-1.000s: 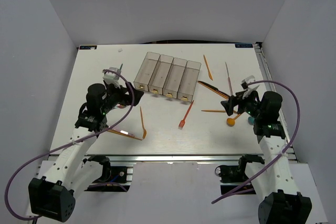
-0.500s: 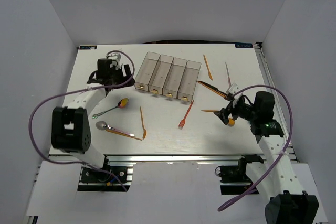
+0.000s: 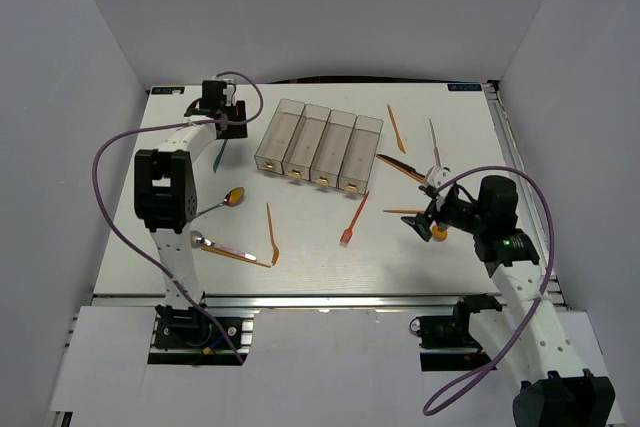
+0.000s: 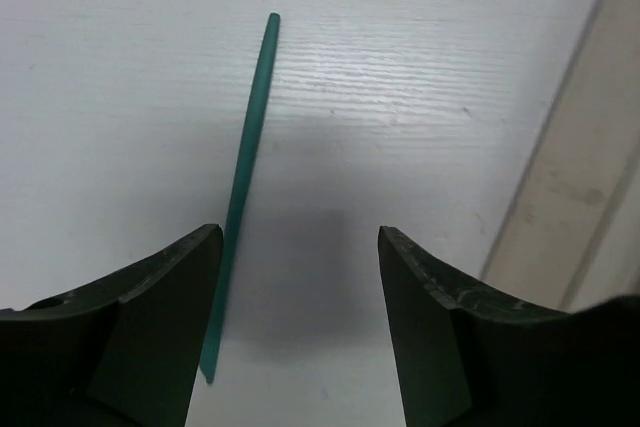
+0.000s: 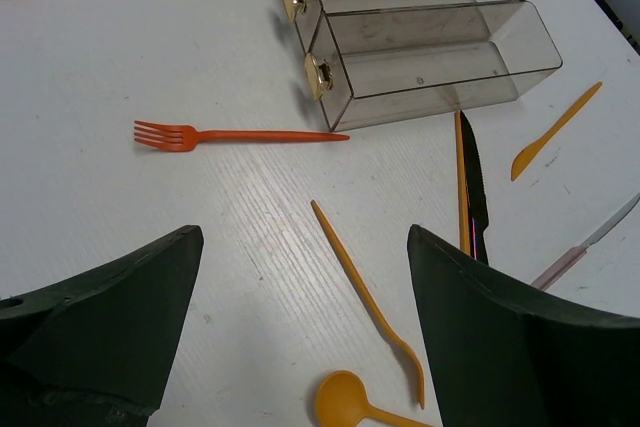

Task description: Sort the eating utensils into containers

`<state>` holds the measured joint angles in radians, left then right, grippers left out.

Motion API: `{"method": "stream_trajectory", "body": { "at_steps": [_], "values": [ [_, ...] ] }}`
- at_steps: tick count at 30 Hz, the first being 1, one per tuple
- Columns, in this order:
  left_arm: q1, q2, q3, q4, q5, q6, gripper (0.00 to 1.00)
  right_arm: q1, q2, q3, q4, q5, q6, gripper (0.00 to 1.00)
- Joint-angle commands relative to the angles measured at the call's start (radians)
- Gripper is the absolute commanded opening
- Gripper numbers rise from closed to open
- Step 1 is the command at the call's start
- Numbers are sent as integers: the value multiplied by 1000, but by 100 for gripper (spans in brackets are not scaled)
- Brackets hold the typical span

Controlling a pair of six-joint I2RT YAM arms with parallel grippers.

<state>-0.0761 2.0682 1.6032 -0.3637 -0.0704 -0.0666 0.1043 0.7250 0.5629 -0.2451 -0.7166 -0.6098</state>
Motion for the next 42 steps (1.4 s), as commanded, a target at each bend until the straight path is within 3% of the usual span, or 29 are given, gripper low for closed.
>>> {"method": "stream_trajectory", "body": {
  "at_steps": [1, 8, 14, 20, 22, 26, 35, 42],
  "values": [
    [30, 72, 89, -64, -36, 39, 74, 9, -15, 28, 15, -4, -1, 89],
    [59, 190, 204, -103, 6, 39, 55, 25, -4, 22, 24, 17, -1, 89],
    [65, 242, 231, -121, 7, 41, 46, 26, -2, 20, 26, 22, -4, 89],
    [67, 237, 206, -124, 1, 36, 24, 25, -6, 20, 23, 26, -8, 89],
    [67, 227, 196, -126, -5, 34, 12, 26, -7, 19, 23, 31, -10, 89],
    [72, 185, 176, -119, -41, 8, 1, 25, -7, 19, 20, 37, -15, 89],
    [75, -37, 138, -64, 1, -61, 0, 26, -10, 19, 21, 51, -19, 89],
    [47, -128, 130, -20, 271, -139, 0, 26, -7, 17, 20, 52, -21, 89]
  ]
}}
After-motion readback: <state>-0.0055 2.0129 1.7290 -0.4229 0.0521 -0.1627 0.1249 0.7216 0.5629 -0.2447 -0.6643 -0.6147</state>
